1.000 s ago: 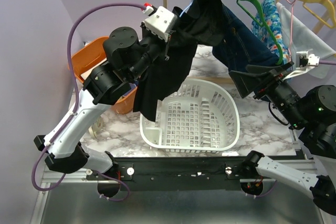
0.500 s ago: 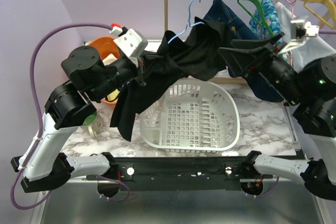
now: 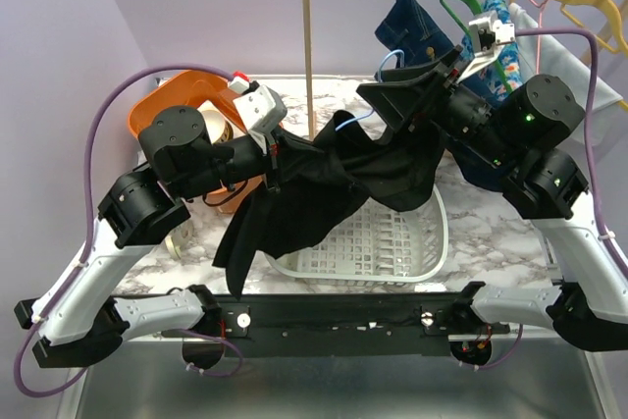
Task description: Remove the skirt from the hanger
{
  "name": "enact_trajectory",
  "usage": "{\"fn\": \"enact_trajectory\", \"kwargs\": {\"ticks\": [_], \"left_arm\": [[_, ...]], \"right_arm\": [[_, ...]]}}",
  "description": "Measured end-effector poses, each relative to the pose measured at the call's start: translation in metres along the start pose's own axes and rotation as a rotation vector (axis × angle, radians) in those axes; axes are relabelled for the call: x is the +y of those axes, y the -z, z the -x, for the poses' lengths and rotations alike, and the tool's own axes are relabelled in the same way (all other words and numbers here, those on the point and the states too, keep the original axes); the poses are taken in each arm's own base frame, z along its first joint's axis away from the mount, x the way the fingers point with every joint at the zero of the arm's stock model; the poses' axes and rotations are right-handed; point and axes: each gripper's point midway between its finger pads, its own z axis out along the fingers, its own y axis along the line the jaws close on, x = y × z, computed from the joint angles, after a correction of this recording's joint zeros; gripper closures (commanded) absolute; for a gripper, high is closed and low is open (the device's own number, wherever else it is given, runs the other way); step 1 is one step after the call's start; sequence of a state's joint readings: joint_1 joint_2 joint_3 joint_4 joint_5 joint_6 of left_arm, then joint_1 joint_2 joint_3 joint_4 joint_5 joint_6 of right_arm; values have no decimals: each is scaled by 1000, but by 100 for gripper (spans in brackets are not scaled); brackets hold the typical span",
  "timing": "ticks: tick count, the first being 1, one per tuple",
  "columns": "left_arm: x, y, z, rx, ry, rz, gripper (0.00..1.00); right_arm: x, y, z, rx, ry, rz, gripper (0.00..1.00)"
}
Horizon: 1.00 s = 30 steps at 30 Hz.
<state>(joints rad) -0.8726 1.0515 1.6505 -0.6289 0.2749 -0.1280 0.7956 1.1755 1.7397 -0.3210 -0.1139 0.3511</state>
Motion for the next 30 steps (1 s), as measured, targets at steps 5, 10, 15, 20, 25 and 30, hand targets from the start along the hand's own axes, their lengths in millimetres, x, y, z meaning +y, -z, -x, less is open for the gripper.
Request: {"fn": "enact_trajectory", "kwargs": {"ticks": [5, 10, 15, 20, 25, 30], "left_arm": [[-3, -2, -2, -5, 20, -14, 100], [-6, 3, 2, -23, 36, -21, 44], [-15, 18, 23, -108, 12, -45, 7], [-20, 41, 34, -161, -44, -46, 1], [-25, 64, 40, -192, -118, -44, 1], [-20, 67, 37, -174, -162, -20, 32]], "right_arm": [[3, -1, -6, 1, -22, 23, 73], [-1, -2, -10, 7, -13, 20, 99], [-1, -1, -15, 28, -12, 20, 99], [4, 6, 4, -1, -11, 12, 99], [21, 20, 51, -103, 11, 41, 99], [28, 30, 68, -143, 23, 56, 99]]}}
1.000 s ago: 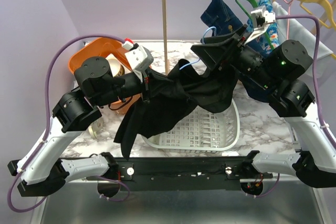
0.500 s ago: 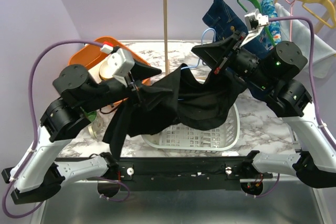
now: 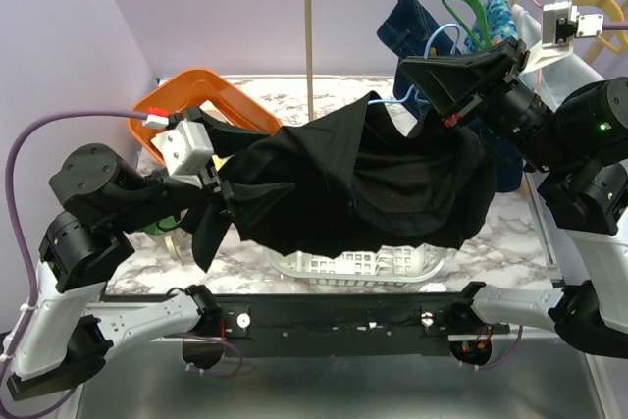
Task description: Remove the skirt from the hanger
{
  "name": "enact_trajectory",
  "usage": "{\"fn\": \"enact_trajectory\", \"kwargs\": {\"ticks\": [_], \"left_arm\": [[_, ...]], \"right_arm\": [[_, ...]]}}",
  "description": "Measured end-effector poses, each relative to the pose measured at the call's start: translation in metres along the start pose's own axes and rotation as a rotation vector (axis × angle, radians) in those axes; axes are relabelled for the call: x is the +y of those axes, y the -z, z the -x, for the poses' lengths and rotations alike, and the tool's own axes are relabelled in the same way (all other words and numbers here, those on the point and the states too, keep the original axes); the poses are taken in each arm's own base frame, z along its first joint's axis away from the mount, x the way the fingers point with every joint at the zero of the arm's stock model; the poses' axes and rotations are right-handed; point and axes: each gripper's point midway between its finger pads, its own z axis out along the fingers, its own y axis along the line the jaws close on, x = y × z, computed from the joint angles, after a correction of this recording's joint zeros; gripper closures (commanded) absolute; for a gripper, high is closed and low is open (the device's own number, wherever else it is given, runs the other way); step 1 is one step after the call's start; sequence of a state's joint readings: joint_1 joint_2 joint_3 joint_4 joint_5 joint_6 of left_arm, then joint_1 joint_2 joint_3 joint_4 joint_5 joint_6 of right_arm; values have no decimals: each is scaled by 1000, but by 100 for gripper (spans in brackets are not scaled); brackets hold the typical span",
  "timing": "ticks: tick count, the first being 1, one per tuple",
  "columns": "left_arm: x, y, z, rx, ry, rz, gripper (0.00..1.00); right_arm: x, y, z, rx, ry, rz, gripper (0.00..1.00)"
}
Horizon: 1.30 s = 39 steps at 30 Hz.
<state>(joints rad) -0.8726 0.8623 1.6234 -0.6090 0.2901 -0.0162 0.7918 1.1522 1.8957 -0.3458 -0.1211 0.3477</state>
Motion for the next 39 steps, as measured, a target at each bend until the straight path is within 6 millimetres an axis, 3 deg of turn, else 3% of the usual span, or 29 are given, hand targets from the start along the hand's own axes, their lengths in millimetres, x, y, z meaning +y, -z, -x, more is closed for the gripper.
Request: {"fn": "enact_trajectory", "kwargs": {"ticks": [2, 3, 4, 15, 18, 19, 20, 23, 24, 27, 31, 32, 33, 34, 37, 39], "left_arm": [[3, -3, -8, 29, -7, 7, 60], [4, -4, -10, 39, -15, 8, 94], [5, -6, -12, 47, -16, 9, 100], [12, -1, -29, 103, -4, 60, 99], [12, 0, -29, 107, -4, 64, 55], [13, 0, -30, 110, -7, 66, 52], [14, 1, -31, 115, -4, 74, 52], [14, 13, -25, 103, -14, 93, 74], [14, 15, -23, 97, -18, 93, 100], [8, 26, -11, 54, -21, 84, 100], [4, 24, -4, 28, -15, 60, 100], [4, 23, -5, 28, -11, 60, 86], [5, 21, -8, 36, -2, 61, 31], [5, 20, -10, 41, 3, 62, 19], [7, 18, -14, 52, 9, 68, 7], [7, 17, -15, 53, 14, 67, 5]], "right_arm": [[1, 1, 0, 0, 0, 4, 99], [1, 1, 0, 1, 0, 6, 99], [1, 0, -1, 4, 0, 6, 99], [-17, 11, -12, 11, 53, -82, 99], [-21, 13, -16, 18, 62, -98, 99], [-23, 15, -18, 19, 65, -105, 99], [-27, 17, -19, 16, 73, -125, 99], [-38, 30, -6, -31, 92, -197, 99], [-39, 36, 2, -54, 97, -210, 99], [-35, 50, 21, -116, 102, -215, 99], [-28, 60, 36, -162, 100, -201, 99], [-28, 60, 36, -164, 99, -200, 99], [-28, 60, 35, -164, 99, -200, 99], [-29, 59, 32, -158, 98, -201, 99], [-31, 56, 27, -145, 92, -201, 99], [-30, 55, 24, -138, 84, -193, 99]]}}
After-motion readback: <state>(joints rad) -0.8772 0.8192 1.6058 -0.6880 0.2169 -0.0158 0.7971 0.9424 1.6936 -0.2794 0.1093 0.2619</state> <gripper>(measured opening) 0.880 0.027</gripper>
